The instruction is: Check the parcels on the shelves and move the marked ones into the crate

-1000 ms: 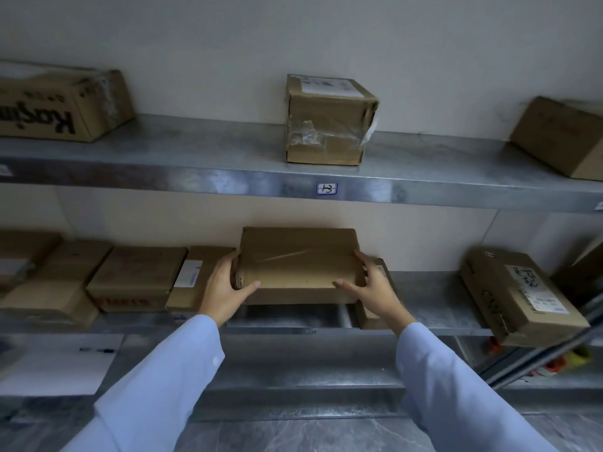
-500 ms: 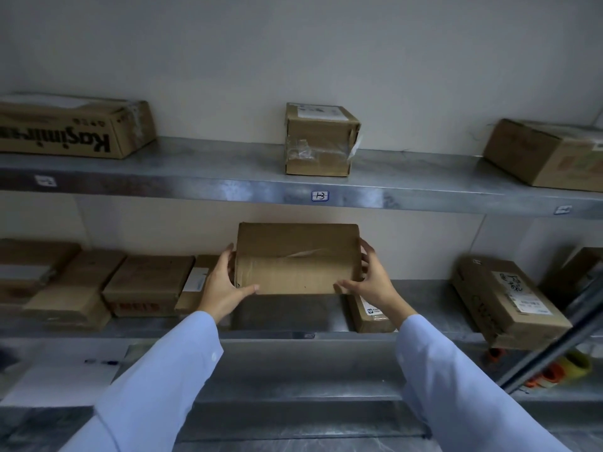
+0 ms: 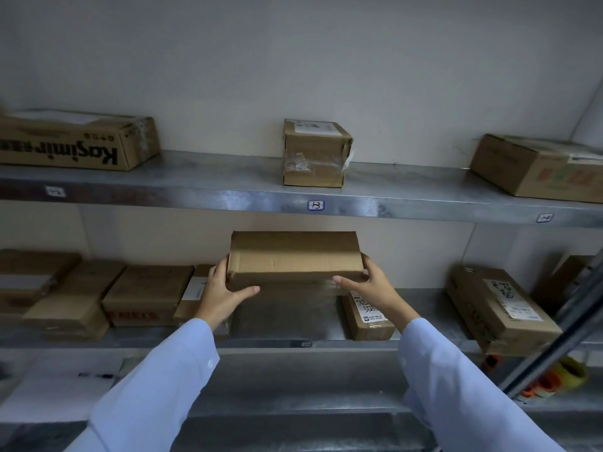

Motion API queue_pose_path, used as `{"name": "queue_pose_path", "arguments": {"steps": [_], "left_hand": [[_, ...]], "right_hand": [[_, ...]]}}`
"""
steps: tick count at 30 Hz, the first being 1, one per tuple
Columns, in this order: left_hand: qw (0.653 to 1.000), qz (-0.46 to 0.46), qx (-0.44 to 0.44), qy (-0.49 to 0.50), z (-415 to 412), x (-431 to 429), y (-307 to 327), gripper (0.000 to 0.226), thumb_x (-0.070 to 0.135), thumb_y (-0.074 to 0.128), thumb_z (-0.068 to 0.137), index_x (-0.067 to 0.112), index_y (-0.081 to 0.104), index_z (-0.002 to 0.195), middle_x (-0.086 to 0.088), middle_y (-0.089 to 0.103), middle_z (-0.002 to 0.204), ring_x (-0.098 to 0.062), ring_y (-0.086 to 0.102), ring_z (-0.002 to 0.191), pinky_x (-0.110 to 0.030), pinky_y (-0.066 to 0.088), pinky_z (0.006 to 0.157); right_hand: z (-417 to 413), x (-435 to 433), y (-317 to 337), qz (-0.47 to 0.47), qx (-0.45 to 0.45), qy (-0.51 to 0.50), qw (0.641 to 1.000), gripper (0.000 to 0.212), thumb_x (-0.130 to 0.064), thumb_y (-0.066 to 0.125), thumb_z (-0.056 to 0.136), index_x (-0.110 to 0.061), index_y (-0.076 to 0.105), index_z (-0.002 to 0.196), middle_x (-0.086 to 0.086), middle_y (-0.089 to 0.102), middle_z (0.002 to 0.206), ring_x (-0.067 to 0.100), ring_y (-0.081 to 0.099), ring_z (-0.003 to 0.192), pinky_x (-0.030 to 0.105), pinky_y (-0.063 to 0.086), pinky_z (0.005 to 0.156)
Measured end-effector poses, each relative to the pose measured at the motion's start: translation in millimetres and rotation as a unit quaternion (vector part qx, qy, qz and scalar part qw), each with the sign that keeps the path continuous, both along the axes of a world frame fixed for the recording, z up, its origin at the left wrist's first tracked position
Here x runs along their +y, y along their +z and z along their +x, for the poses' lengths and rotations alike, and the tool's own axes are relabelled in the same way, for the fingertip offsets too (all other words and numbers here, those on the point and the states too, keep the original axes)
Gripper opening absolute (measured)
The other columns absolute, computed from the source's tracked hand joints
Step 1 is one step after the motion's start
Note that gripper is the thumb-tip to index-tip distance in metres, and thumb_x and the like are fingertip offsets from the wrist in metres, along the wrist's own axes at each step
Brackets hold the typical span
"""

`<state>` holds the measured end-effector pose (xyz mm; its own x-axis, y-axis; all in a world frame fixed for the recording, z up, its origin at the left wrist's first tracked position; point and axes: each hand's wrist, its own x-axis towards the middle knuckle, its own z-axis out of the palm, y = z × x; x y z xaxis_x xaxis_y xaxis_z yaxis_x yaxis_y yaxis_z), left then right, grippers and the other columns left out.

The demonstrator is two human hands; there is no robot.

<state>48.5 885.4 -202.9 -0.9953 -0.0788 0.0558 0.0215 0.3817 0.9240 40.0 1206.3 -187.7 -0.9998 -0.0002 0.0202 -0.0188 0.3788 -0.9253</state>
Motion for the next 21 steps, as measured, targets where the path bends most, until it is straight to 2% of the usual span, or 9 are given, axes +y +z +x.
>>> {"name": "queue_pose_path", "arguments": {"steps": [3, 7, 10, 14, 16, 17, 21], "left_hand": [[0.999, 0.04, -0.009, -0.005, 0.8, -1.6, -1.8, 0.082, 0.024, 0.082, 0.076, 0.024, 0.035, 0.143, 0.0, 0.047, 0.139, -0.021, 0.045, 0.129, -0.041, 0.039, 0.106], [0.997, 0.072, -0.03, -0.004, 2.6, -1.3, -2.5, 0.072, 0.024, 0.082, 0.077, 0.029, 0.033, 0.129, 0.004, 0.045, 0.132, -0.017, 0.044, 0.121, -0.038, 0.04, 0.101], [0.996, 0.084, -0.03, 0.001, 2.6, -3.4, -2.2, 0.078, 0.026, 0.085, 0.073, 0.03, 0.033, 0.131, 0.0, 0.048, 0.136, -0.023, 0.047, 0.127, -0.048, 0.04, 0.108], [0.998, 0.062, -0.01, 0.007, 5.4, -2.8, 0.6, 0.092, 0.026, 0.086, 0.072, 0.033, 0.027, 0.143, 0.002, 0.042, 0.145, -0.021, 0.04, 0.133, -0.049, 0.037, 0.111], [0.999, 0.047, 0.004, 0.006, 6.3, -1.4, 1.0, 0.093, 0.026, 0.085, 0.073, 0.034, 0.028, 0.145, 0.003, 0.04, 0.147, -0.021, 0.038, 0.136, -0.047, 0.036, 0.111], [0.999, 0.038, 0.01, 0.007, 6.8, -0.7, 1.2, 0.091, 0.026, 0.085, 0.073, 0.034, 0.029, 0.145, 0.002, 0.039, 0.147, -0.021, 0.037, 0.136, -0.047, 0.036, 0.11], [0.999, 0.02, 0.027, 0.01, 9.5, 2.7, 2.7, 0.087, 0.025, 0.084, 0.075, 0.031, 0.032, 0.144, 0.0, 0.037, 0.146, -0.023, 0.036, 0.135, -0.046, 0.037, 0.108]], "right_hand": [[3.6, 0.8, 0.8, -0.015, 0.002, -0.007, 1.0, 0.08, -0.036, 0.085, 0.073, -0.022, 0.043, 0.139, -0.004, 0.058, 0.129, 0.011, 0.057, 0.116, 0.024, 0.049, 0.092], [5.6, 0.7, 2.3, -0.04, -0.001, -0.016, 0.999, 0.075, -0.03, 0.086, 0.073, -0.022, 0.039, 0.132, -0.006, 0.055, 0.125, 0.015, 0.054, 0.12, 0.022, 0.05, 0.087], [7.0, -1.3, 5.4, -0.05, 0.004, -0.018, 0.999, 0.079, -0.027, 0.086, 0.073, -0.022, 0.034, 0.132, -0.002, 0.05, 0.13, 0.017, 0.05, 0.123, 0.019, 0.051, 0.079], [7.9, -1.7, 4.4, -0.04, 0.013, -0.009, 0.999, 0.093, -0.023, 0.086, 0.073, -0.025, 0.026, 0.144, -0.011, 0.052, 0.121, 0.011, 0.054, 0.115, 0.025, 0.055, 0.087], [8.6, -3.3, 3.9, -0.034, 0.021, -0.006, 0.999, 0.095, -0.017, 0.085, 0.074, -0.024, 0.026, 0.147, -0.015, 0.053, 0.117, 0.004, 0.057, 0.106, 0.021, 0.055, 0.085], [8.0, -3.7, 3.3, -0.027, 0.029, -0.004, 0.999, 0.094, -0.017, 0.086, 0.073, -0.024, 0.028, 0.147, -0.012, 0.054, 0.121, 0.003, 0.056, 0.107, 0.02, 0.054, 0.086], [6.7, -4.7, 2.0, 0.004, 0.052, -0.001, 0.999, 0.091, -0.024, 0.09, 0.068, -0.028, 0.038, 0.142, -0.002, 0.051, 0.132, 0.013, 0.05, 0.122, 0.039, 0.048, 0.104]]}}
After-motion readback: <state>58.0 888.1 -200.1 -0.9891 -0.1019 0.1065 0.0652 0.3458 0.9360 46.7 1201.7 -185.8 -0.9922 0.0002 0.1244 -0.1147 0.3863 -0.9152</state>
